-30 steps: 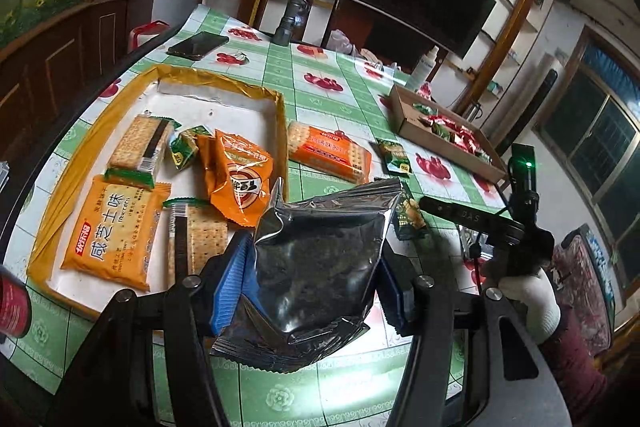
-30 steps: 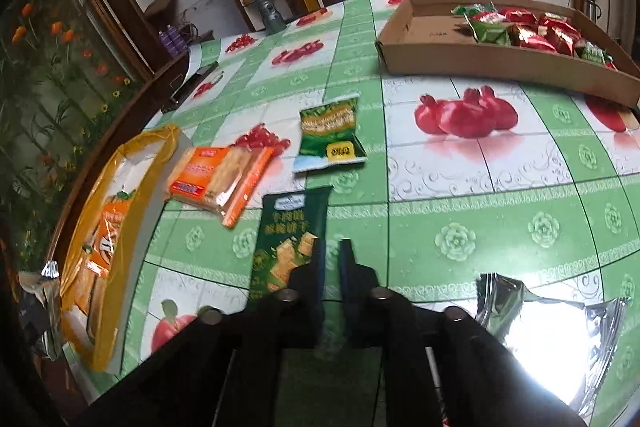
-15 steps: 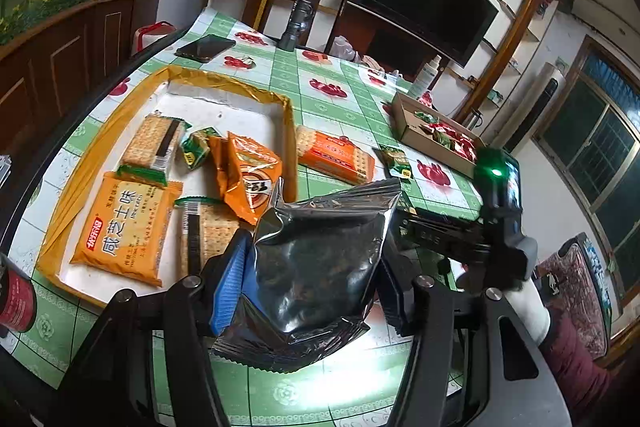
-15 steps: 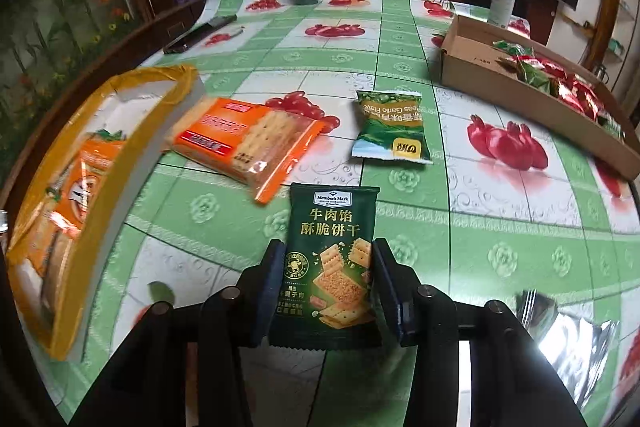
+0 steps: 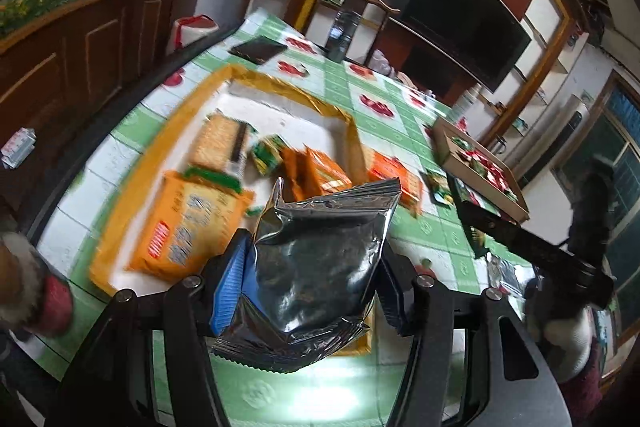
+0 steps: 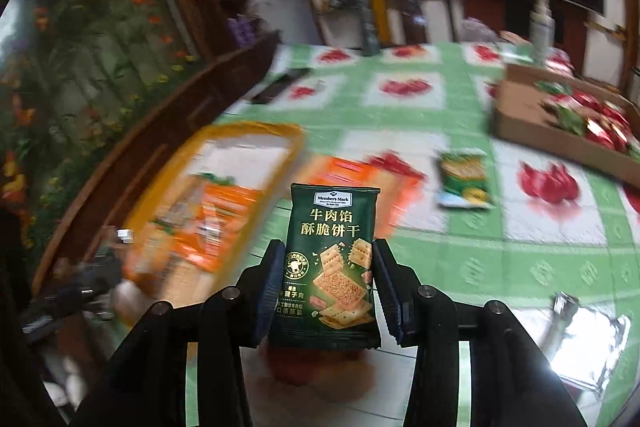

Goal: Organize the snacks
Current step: 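Carry both packs over the white tray and open both tools to release them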

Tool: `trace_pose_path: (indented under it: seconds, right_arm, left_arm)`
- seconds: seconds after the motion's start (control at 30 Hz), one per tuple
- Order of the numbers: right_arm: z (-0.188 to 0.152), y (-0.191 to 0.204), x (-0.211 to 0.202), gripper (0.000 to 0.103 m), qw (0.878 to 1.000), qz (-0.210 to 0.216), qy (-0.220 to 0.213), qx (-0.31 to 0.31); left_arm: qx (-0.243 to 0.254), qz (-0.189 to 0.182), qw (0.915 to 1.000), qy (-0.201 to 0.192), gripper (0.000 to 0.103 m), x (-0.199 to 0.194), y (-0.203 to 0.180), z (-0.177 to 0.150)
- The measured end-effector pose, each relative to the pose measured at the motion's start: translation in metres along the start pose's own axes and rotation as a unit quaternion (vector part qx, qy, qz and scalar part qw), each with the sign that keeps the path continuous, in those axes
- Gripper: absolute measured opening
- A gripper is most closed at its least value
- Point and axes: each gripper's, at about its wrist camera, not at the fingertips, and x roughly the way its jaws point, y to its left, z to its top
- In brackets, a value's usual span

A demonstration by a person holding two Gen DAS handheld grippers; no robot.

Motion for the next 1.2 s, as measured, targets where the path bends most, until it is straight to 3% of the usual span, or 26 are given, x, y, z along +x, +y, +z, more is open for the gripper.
trace_pose_path:
  seconds: [0.27,0.5,0.8,1.03,1.13,1.2]
  right_arm:
    - [0.040,0.058,0.040,0.045,0.994,0.101,0.050,0.002]
    - [0.052,0.079,0.092,0.045,0.992,0.100,0.079,-0.003]
    - [0.063,0.065,0.139,0.046,0.991,0.092,0.092,0.030]
    - [0.068,0.068,0.131,0.049,0.992,0.108,0.066,0.026]
    - [0.065,0.068,0.110,0.050,0.992,0.111,0.050,0.023]
    - [0.058,0.066,0.092,0.053,0.994,0.103,0.036,0.019]
  left_arm:
    - [-0.019,0.026,0.9995,0.003,0.057,0.022,0.022,0.026]
    - [-0.028,0.029,0.9991,0.013,0.057,0.037,0.034,0.027]
    - [-0.040,0.027,0.9988,0.002,0.057,0.035,0.042,0.028]
    - [-0.012,0.033,0.9991,-0.023,0.063,0.016,0.020,0.023]
    - [0.005,0.051,0.9977,-0.044,0.064,0.003,0.007,0.020]
    - [0.017,0.075,0.9951,-0.062,0.073,-0.007,-0.002,0.016]
